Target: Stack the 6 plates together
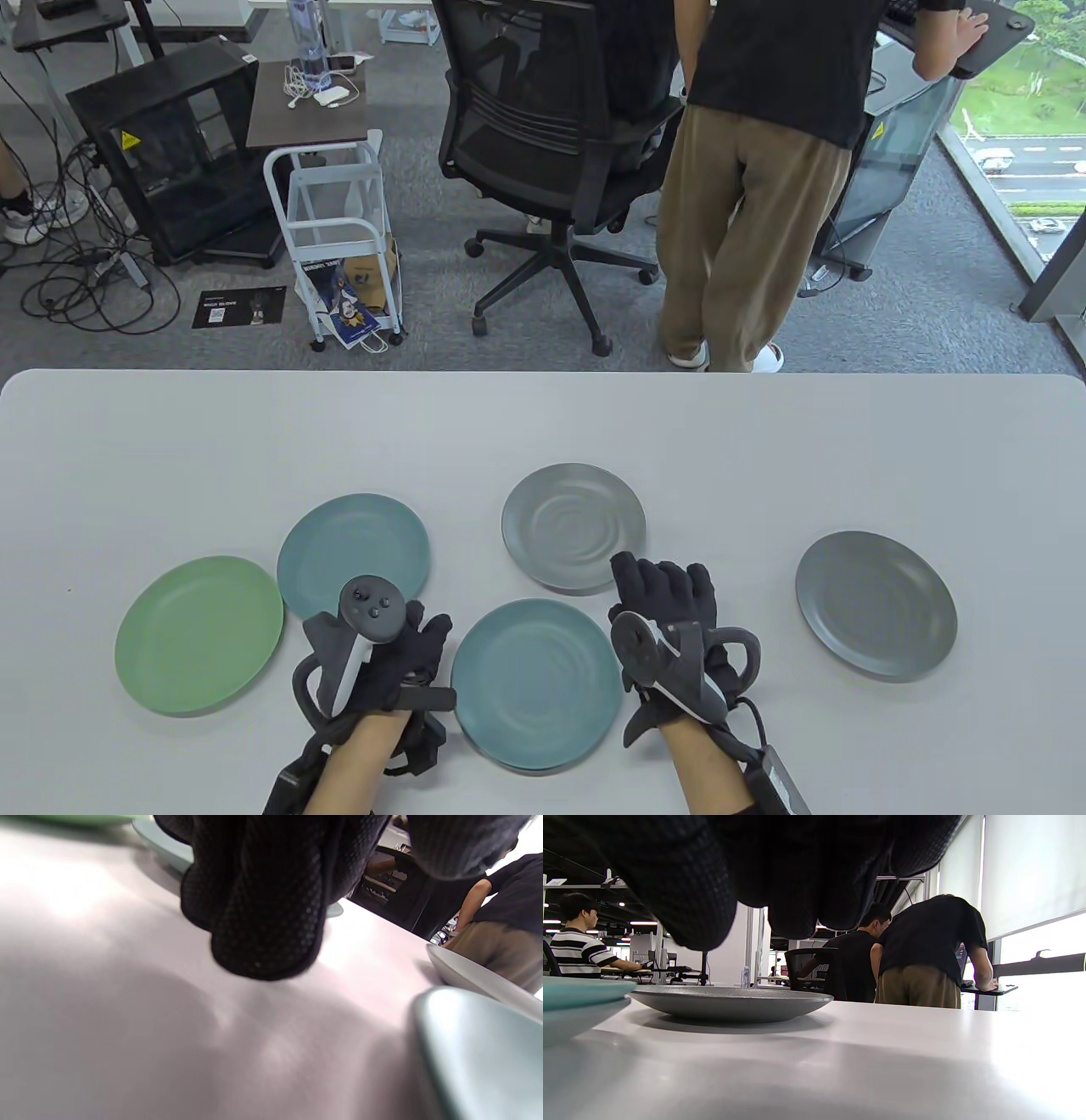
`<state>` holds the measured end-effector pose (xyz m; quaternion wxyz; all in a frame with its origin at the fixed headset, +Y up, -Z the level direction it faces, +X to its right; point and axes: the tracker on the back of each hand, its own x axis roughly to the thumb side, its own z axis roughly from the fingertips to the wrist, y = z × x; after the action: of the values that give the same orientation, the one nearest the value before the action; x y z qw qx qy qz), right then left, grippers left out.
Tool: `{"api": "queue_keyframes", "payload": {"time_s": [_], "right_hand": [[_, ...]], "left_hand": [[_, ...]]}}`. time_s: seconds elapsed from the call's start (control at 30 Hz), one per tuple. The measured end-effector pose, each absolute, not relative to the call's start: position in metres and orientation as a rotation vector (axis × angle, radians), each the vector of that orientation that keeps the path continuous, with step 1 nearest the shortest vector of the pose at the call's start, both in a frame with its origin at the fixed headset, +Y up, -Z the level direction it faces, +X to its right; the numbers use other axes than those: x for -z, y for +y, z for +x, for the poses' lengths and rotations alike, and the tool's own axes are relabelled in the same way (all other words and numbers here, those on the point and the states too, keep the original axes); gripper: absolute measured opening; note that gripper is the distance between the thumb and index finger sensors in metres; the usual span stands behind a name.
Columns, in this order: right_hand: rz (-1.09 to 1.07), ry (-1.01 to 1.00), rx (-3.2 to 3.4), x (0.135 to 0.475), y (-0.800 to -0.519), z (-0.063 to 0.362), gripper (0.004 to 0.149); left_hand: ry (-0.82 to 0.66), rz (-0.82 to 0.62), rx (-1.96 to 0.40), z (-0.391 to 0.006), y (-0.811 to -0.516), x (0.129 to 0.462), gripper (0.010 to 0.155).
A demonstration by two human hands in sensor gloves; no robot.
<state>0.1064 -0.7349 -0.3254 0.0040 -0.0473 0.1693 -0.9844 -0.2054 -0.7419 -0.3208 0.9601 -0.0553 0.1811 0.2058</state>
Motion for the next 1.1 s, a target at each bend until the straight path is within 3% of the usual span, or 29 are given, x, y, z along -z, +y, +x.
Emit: {"api": "queue_keyframes", "payload": {"time_s": [0.17, 0.33, 0.57, 1.1], "right_hand": [[-0.150, 0.463, 3.053, 0.329, -0.735, 0.105, 0.049], [-0.122, 0.420, 3.028, 0.337, -0.736, 0.105, 0.049], [-0.053, 0.170, 2.989, 0.356, -0.736, 0.096, 0.063], [-0.170, -0.057, 2.876, 0.394, -0.739, 0.073, 0.051]], "left_hand": [[0.393, 0.016, -0.270, -0.200, -0.734, 0.317, 0.062], [0.409, 0.147, -0.098, -0.192, -0.729, 0.313, 0.068], [0.420, 0.093, -0.003, -0.190, -0.734, 0.314, 0.085], [0.387, 0.041, -0.033, -0.192, -0.741, 0.318, 0.086]]}}
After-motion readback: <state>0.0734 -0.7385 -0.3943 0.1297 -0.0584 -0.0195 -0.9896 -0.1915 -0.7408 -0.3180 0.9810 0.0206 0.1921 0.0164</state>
